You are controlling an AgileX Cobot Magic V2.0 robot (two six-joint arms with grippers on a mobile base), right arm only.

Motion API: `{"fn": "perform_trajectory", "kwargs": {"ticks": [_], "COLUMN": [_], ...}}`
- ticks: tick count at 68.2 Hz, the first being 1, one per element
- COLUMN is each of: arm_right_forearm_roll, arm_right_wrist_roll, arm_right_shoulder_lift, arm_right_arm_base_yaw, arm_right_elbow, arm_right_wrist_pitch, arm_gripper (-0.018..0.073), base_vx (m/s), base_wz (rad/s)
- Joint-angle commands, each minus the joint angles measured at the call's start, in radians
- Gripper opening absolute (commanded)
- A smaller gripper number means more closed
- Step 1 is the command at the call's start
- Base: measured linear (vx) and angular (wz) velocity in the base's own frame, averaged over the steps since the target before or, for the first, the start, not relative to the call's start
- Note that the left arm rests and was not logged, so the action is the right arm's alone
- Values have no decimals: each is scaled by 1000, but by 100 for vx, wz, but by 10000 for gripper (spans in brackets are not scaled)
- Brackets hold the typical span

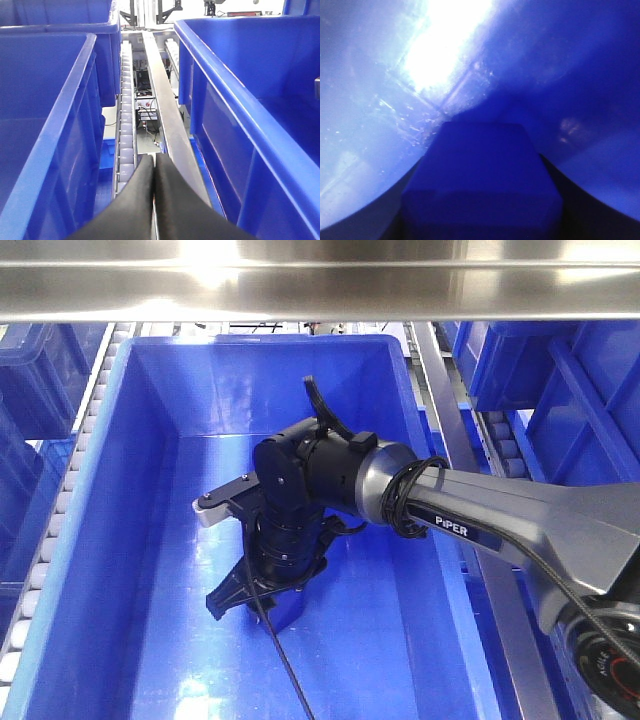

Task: Pour parts from conveyor to right shelf

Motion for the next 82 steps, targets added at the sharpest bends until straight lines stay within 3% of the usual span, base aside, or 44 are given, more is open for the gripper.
{"fn": "perform_trajectory", "kwargs": {"ticks": [1, 12, 17, 31, 41, 50, 65, 82], "arm_right_forearm_roll": [-3, -3, -3, -22, -57, -80, -127, -139], "arm_right_wrist_roll": [0, 8, 8, 8, 50, 84, 99, 102], "arm_right_shoulder_lift": [-57, -57, -59, -115, -223, -346, -579, -865], "arm_right_arm_base_yaw": [-2, -2, -1, 6, 10, 10, 8, 8], "arm_right_elbow": [-31, -31, -31, -22, 75, 230, 519, 840], "arm_right_wrist_pitch": [-15, -36, -42, -102, -241, -373, -634, -980], "arm_gripper": [342, 635, 722, 709, 638, 486, -18, -11], "base_vx": [0, 0, 0, 0, 0, 0, 0, 0], "base_wz": [0, 0, 0, 0, 0, 0, 0, 0]}}
